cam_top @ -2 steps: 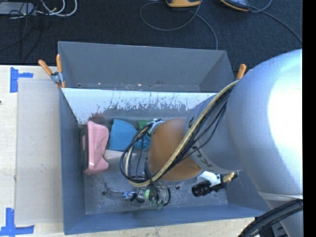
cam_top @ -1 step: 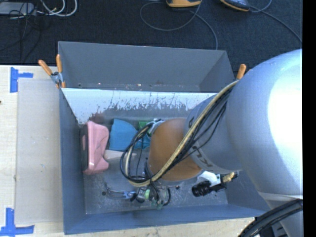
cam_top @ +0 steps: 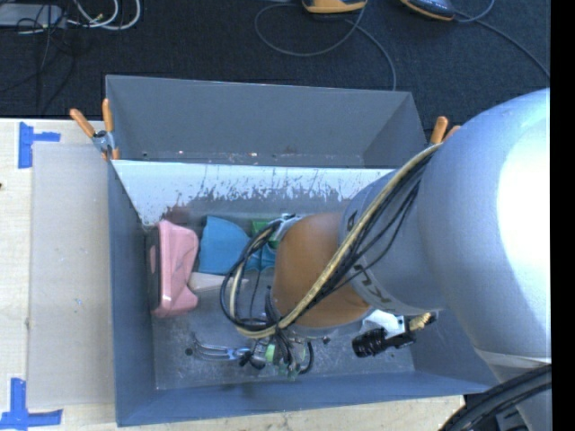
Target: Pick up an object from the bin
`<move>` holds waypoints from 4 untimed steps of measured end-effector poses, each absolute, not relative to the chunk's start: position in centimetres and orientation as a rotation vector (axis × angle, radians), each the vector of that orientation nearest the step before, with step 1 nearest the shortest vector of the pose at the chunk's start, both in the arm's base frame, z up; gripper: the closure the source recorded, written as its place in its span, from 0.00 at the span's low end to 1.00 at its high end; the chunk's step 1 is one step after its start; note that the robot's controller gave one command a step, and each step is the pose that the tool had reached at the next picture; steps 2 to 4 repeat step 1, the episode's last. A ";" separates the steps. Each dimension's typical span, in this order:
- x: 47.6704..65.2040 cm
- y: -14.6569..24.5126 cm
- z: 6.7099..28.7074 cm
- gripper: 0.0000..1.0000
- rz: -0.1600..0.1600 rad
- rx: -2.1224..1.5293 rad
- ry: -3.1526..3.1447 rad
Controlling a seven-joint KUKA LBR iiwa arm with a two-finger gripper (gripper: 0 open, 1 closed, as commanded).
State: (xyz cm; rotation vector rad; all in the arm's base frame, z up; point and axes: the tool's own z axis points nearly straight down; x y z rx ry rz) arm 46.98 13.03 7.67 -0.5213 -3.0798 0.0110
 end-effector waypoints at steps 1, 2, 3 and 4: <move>47.0 13.0 10.1 1.00 0.010 -0.522 -3.081; 47.0 13.0 10.1 1.00 0.010 -0.522 -3.081; 47.0 13.0 10.1 1.00 0.010 -0.522 -3.081; 47.0 13.0 10.1 1.00 0.010 -0.522 -3.081</move>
Offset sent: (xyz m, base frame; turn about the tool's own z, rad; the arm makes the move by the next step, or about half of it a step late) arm 0.0000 -0.0001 0.0168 0.0000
